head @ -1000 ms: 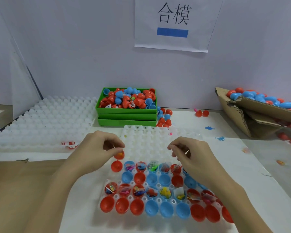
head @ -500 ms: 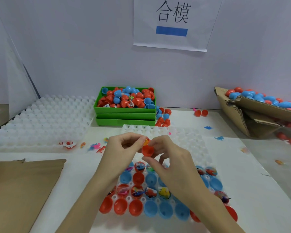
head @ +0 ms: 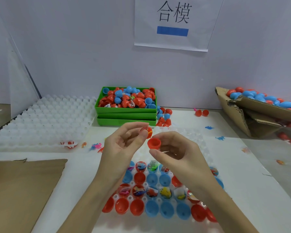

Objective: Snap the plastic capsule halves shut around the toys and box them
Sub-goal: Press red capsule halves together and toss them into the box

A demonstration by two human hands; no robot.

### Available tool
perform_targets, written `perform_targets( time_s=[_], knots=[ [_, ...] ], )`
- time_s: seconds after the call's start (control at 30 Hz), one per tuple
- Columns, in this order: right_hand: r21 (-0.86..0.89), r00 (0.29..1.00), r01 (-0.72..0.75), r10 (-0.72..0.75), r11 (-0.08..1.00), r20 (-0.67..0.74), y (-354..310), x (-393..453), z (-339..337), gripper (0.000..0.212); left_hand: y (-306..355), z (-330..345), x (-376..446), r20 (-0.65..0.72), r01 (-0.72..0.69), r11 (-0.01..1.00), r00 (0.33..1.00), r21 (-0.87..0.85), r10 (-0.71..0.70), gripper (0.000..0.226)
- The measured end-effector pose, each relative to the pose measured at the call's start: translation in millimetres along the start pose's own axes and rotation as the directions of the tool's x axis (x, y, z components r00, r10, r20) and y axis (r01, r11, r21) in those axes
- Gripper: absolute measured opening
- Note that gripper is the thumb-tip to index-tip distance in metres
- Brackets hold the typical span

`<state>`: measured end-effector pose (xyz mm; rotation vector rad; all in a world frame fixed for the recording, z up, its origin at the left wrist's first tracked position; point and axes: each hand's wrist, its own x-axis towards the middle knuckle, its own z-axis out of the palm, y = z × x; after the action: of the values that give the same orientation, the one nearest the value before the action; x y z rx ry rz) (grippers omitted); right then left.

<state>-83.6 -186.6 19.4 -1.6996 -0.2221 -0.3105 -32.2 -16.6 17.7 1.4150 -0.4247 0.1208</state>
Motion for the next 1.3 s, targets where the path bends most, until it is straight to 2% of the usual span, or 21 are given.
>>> perform_targets(
  time_s=[0.1, 0.27, 0.4, 0.53, 0.63, 0.73, 0.93, 1.07, 1.13, 1.2, 1.3],
  knots=[
    [0.025, 0.999, -0.010, 0.011, 1.000, -0.038, -0.9, -0.4, 0.2, 0.018, 1.4, 0.8, -1.1, -0.042, -0.069, 0.989, 0.996, 0.133, 0.075, 0.019],
    [-0.079, 0.994, 0.078, -0.084, 0.994, -0.070, 1.2, -2.9, 5.7, 0.022, -2.4, 3.2, -2.3, -0.023, -0.117, 0.984, 0.992, 0.138, 0.121, 0.011],
    [-0.310, 0.976, 0.179, -0.208, 0.934, -0.063, 6.2, -4.7, 7.7, 0.030, -5.6, 1.4, -3.4, 0.048, -0.192, 0.945, 0.981, 0.264, 0.186, 0.021],
    [-0.284, 0.973, 0.189, -0.219, 0.940, -0.078, 9.3, -2.3, 3.7, 0.035, -9.5, 2.5, -4.7, 0.161, -0.289, 0.884, 0.956, 0.368, 0.246, 0.025],
    [-0.300, 0.970, 0.204, -0.233, 0.932, -0.063, 8.2, -2.1, 2.4, 0.037, -9.9, 3.6, -4.9, 0.115, -0.318, 0.851, 0.948, 0.419, 0.297, 0.024],
    [-0.332, 0.961, 0.235, -0.269, 0.914, -0.061, 7.9, -2.2, 4.4, 0.039, -8.0, 3.6, -5.5, 0.060, -0.299, 0.869, 0.952, 0.394, 0.301, 0.025],
    [-0.456, 0.942, 0.269, -0.330, 0.848, -0.057, 7.7, -1.8, 6.4, 0.041, -5.6, 1.1, -6.7, 0.022, -0.139, 0.972, 0.990, 0.192, 0.137, 0.021],
    [-0.389, 0.951, 0.239, -0.296, 0.890, -0.093, 9.1, -2.3, 7.7, 0.038, -4.1, 0.0, -6.9, 0.036, -0.144, 0.968, 0.990, 0.207, 0.140, 0.013],
    [-0.267, 0.968, 0.181, -0.220, 0.946, -0.121, 8.8, -2.3, 7.6, 0.035, -5.6, -1.7, -7.2, 0.046, -0.160, 0.957, 0.987, 0.243, 0.154, 0.014],
    [-0.101, 0.982, 0.126, -0.139, 0.987, -0.130, 7.5, -1.8, 5.2, 0.029, -5.5, -3.5, -6.5, 0.073, -0.211, 0.931, 0.977, 0.298, 0.198, 0.017],
    [-0.040, 0.985, 0.118, -0.122, 0.992, -0.123, 4.5, -1.2, 1.4, 0.025, -4.9, -1.9, -6.9, 0.132, -0.318, 0.870, 0.948, 0.377, 0.289, 0.019]
  ],
)
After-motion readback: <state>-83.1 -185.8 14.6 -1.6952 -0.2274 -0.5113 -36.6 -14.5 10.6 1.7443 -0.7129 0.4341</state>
